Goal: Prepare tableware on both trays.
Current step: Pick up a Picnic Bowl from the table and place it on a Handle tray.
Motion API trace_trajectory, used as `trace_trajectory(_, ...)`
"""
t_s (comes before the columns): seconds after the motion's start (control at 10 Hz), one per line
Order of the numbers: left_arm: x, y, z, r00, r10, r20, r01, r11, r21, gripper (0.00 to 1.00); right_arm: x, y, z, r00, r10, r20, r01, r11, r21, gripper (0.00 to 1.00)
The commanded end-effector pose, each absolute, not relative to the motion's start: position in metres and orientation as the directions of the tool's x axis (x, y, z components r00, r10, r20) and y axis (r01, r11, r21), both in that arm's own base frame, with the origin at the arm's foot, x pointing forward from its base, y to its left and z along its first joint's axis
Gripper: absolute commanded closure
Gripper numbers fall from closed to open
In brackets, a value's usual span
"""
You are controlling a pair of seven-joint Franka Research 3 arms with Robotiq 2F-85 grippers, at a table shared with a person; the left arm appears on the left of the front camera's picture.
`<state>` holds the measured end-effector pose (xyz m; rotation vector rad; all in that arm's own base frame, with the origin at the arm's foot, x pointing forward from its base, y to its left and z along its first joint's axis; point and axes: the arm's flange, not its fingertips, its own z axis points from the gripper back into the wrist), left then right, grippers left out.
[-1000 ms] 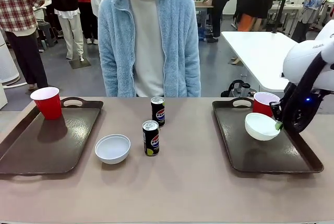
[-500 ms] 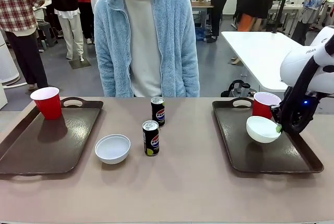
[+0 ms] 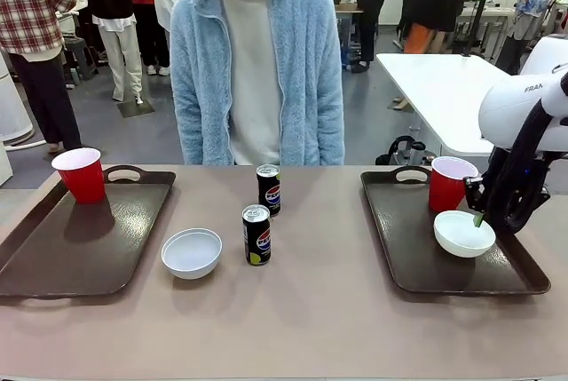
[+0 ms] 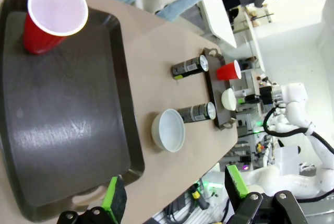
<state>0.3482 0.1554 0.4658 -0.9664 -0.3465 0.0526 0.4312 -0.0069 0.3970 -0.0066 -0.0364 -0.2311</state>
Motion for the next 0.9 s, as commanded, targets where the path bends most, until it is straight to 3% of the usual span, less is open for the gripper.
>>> trace_trajectory(0.0, 0.348, 0.155, 0.466, 0.941, 0.201, 0.274, 0.120, 0.558, -0.821, 0.00, 0.417, 0.005, 0.422, 0.975, -0.215, 0.054, 0.216, 0.976, -0.024, 0.00)
trace_trajectory(0.1, 0.348, 0.155, 0.466, 0.941, 0.201, 0.274, 0.120, 0.558, -0.821, 0.00, 0.407, 0.012, 0.434, 0.978, -0.200, 0.065, 0.202, 0.979, -0.019, 0.09)
trace_trajectory(0.2, 0.348, 0.155, 0.466, 0.941, 0.201, 0.274, 0.120, 0.558, -0.821, 0.00, 0.396, 0.020, 0.451, 0.979, -0.187, 0.083, 0.189, 0.982, -0.014, 0.00)
trace_trajectory(0.6, 0.348, 0.155, 0.466, 0.941, 0.201, 0.274, 0.120, 0.558, -0.821, 0.00, 0.361, 0.050, 0.507, 0.986, -0.108, 0.127, 0.116, 0.992, -0.058, 0.00)
trace_trajectory(0.8, 0.348, 0.155, 0.466, 0.941, 0.201, 0.274, 0.120, 0.558, -0.821, 0.00, 0.373, 0.037, 0.492, 0.984, -0.137, 0.112, 0.141, 0.989, -0.033, 0.00)
